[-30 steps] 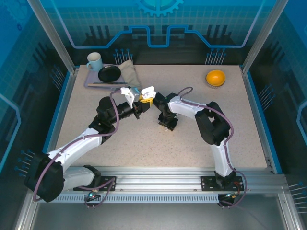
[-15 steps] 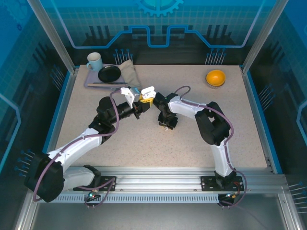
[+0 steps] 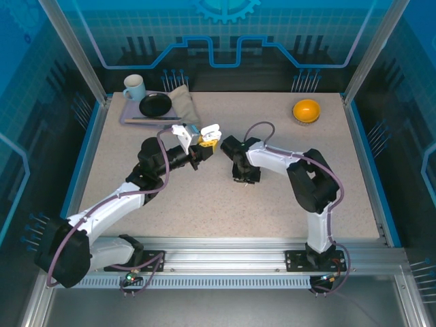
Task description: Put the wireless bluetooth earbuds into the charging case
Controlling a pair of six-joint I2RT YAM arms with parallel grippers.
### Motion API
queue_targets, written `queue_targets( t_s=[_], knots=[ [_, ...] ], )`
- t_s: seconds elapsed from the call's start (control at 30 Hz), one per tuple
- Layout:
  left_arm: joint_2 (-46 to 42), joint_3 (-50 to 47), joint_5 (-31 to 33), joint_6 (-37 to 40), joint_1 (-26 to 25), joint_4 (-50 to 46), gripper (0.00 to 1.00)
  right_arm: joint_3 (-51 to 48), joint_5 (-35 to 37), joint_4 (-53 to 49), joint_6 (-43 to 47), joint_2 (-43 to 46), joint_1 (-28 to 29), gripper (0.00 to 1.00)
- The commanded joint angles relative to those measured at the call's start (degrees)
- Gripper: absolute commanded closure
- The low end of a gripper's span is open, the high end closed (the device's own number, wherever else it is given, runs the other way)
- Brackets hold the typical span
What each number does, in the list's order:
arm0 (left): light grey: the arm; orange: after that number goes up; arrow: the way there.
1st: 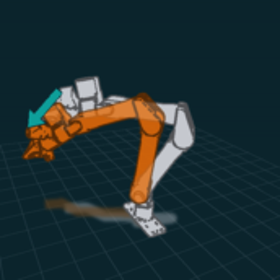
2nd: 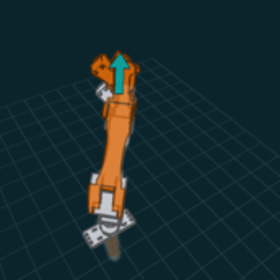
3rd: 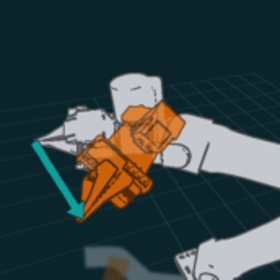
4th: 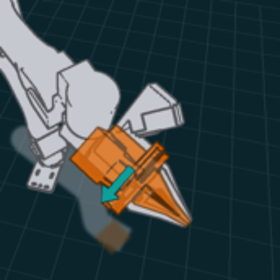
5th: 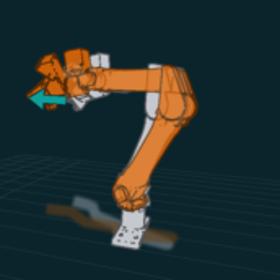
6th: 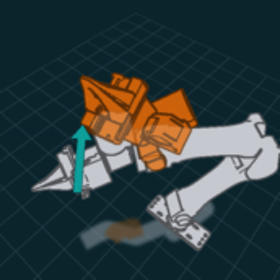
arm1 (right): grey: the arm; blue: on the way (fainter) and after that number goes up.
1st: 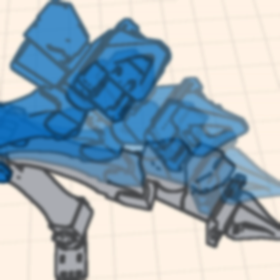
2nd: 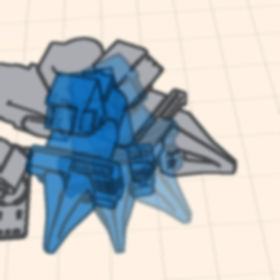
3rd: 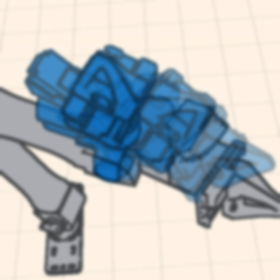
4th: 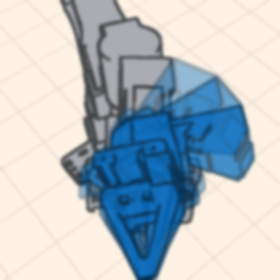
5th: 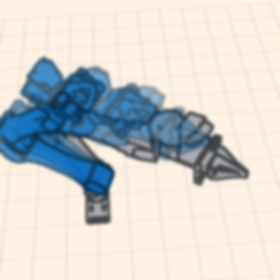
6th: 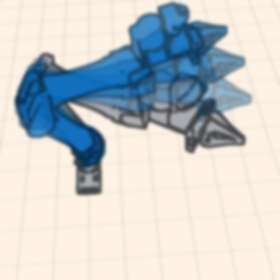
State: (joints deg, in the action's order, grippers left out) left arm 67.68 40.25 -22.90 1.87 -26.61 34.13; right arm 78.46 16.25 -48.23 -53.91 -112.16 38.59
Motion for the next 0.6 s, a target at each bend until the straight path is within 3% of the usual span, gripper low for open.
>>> queue_targets(
  t_s=[0.0, 0.27, 0.57],
  knots=[
    [-1.6, 1.0, 0.4, 1.2, 0.3, 0.0, 1.0, -1.7, 5.8, 0.8, 3.2, 5.2, 0.0, 0.8],
    [-1.8, 1.1, 0.0, 1.3, 0.4, -1.0, 1.0, -5.3, 10.6, 2.6, 5.6, 14.7, -0.9, 0.8],
    [-1.5, 0.9, -1.1, 1.2, 0.3, -1.8, 1.0, -5.4, 13.9, 7.5, 14.1, 26.9, -2.0, 0.8]
  ],
)
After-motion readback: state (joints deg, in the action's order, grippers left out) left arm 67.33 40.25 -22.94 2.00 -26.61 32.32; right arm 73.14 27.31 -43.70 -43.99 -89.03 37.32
